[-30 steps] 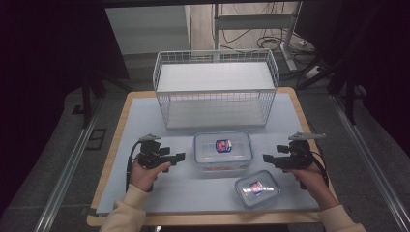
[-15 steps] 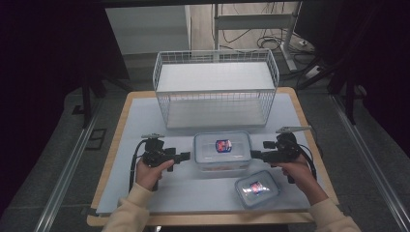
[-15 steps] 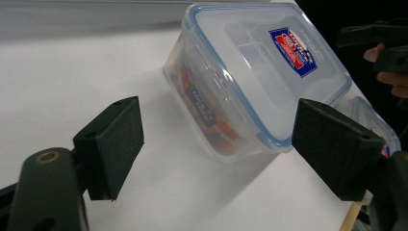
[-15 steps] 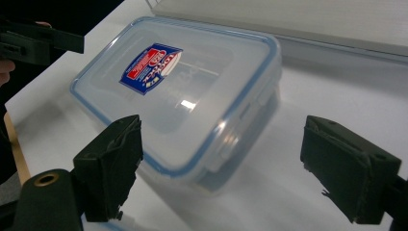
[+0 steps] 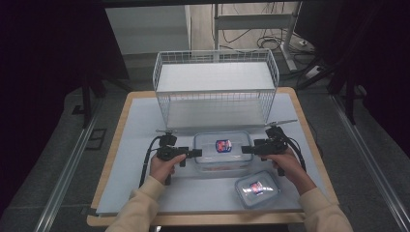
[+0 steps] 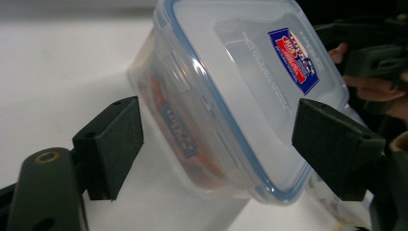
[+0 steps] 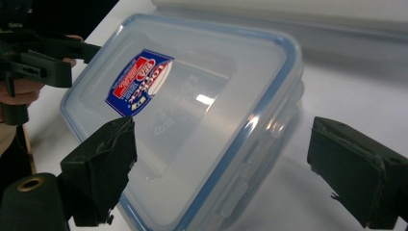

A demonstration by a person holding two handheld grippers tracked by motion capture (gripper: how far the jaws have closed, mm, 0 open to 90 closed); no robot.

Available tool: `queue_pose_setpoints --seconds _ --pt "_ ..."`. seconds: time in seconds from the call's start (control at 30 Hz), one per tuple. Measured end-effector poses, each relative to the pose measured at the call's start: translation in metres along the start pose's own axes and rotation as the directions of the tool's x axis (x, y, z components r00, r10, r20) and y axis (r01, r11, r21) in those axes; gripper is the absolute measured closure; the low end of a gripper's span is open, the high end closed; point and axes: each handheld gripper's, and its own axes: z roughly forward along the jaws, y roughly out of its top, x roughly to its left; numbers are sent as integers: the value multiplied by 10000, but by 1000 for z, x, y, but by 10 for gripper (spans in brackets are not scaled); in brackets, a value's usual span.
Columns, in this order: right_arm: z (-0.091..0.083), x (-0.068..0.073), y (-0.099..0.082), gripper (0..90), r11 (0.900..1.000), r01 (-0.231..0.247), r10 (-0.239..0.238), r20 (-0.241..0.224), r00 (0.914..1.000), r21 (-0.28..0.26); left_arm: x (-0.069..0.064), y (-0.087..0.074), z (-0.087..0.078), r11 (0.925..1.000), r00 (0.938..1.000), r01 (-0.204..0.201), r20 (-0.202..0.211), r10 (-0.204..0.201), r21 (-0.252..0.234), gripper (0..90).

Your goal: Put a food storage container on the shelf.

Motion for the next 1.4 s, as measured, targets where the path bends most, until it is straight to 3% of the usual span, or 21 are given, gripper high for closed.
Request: queue_pose_setpoints --seconds 0.37,0.5,0.6,0.7,0.9,1.17,1.3,1.4 --pt "14 -2 -3 126 9968 -377 422 -652 9970 700 6 -1 11 9985 9946 355 963 -394 425 256" --pt "11 -7 -4 195 9933 -940 993 -804 9918 667 5 -1 9 9986 9951 392 894 -424 367 289" --pt "7 -11 -5 261 9859 -1531 1597 -1058 9815 677 4 -3 8 9986 9950 468 877 -487 242 307" --pt "3 -13 -6 317 9824 -1767 1828 -1166 9762 604 1 -4 5 9991 9957 417 828 -423 98 342" --pt "-5 -10 -9 376 9840 -1740 1774 -1217 9766 377 -6 -9 0 9998 9978 126 648 -116 -143 378" --pt "-10 -8 -13 421 9844 -1745 1757 -1344 9752 213 -9 -13 -3 9993 9979 30 647 -5 -380 416" --pt "-13 -10 -15 448 9801 -1980 1981 -1585 9673 166 -9 -14 -5 9990 9977 45 674 -14 -450 431" --pt "-14 -10 -16 465 9804 -1965 1956 -1609 9674 101 -9 -15 -5 9988 9977 14 682 19 -487 440"
